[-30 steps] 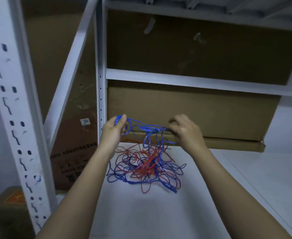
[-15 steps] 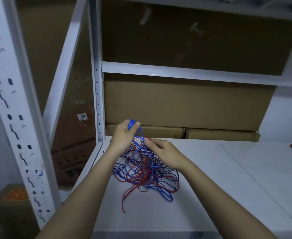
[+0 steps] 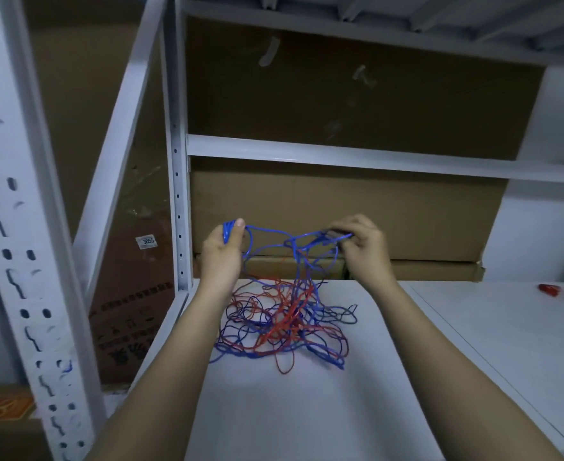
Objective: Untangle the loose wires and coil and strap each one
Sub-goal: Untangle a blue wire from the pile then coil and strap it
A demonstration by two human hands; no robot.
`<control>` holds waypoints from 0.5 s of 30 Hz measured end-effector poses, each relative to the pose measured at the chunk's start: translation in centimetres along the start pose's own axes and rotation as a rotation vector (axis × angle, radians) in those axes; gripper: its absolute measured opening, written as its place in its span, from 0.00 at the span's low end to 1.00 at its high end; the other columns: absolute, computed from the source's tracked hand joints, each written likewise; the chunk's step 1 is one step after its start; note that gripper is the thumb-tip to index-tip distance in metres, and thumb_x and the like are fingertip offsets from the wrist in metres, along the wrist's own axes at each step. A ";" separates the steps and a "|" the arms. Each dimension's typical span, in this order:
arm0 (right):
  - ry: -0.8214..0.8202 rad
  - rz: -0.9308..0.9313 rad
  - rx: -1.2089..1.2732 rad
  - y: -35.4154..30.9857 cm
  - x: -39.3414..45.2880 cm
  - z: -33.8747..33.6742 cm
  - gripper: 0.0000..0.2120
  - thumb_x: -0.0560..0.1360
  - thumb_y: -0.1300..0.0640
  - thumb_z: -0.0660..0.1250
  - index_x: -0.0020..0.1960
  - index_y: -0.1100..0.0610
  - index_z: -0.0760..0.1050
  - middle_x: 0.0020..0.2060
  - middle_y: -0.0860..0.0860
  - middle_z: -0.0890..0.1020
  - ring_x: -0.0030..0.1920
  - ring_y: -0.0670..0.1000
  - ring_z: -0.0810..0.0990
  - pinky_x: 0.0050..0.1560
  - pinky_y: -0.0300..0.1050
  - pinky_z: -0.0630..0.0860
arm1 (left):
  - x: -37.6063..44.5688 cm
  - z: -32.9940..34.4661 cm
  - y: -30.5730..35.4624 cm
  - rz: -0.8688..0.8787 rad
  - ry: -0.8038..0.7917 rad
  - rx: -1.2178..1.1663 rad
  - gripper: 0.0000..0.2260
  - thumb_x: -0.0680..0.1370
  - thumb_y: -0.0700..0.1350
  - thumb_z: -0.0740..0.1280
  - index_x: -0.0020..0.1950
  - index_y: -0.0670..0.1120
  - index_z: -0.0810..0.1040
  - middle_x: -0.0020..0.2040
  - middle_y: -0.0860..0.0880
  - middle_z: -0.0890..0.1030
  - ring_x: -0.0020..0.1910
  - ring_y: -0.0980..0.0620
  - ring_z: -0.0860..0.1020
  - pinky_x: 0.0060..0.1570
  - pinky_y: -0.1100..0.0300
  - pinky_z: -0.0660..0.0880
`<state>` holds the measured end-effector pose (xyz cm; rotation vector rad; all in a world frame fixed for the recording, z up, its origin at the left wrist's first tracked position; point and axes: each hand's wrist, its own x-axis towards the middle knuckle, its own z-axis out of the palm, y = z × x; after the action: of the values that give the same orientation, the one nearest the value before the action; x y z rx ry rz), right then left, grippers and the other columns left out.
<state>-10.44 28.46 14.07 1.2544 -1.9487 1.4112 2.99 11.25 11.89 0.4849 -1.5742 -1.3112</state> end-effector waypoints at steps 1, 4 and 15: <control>-0.057 0.062 0.048 0.4 -0.5 0.2 0.17 0.71 0.76 0.62 0.47 0.59 0.83 0.44 0.55 0.79 0.44 0.35 0.77 0.44 0.25 0.70 | 0.1 0.0 -0.2 -0.016 0.006 0.011 0.16 0.81 0.51 0.61 0.34 0.49 0.69 0.30 0.52 0.70 0.32 0.51 0.69 0.40 0.55 0.67; -0.546 0.205 -0.148 2.5 -2.4 0.8 0.25 0.73 0.77 0.53 0.56 0.59 0.82 0.57 0.59 0.81 0.56 0.57 0.79 0.57 0.47 0.75 | -0.5 0.3 -1.9 -0.079 -0.075 0.086 0.15 0.82 0.50 0.60 0.40 0.42 0.70 0.36 0.44 0.70 0.36 0.48 0.69 0.42 0.54 0.66; -0.540 0.286 -0.083 -0.7 -4.3 2.5 0.31 0.73 0.34 0.62 0.68 0.51 0.72 0.67 0.45 0.74 0.68 0.46 0.70 0.64 0.42 0.67 | -1.1 1.3 -3.8 -0.036 -0.167 0.216 0.16 0.82 0.50 0.60 0.47 0.38 0.77 0.37 0.44 0.75 0.34 0.52 0.71 0.35 0.60 0.66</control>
<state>-7.26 27.91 10.24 1.4747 -2.6045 1.1762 1.30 11.56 8.11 0.5502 -1.8665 -1.2400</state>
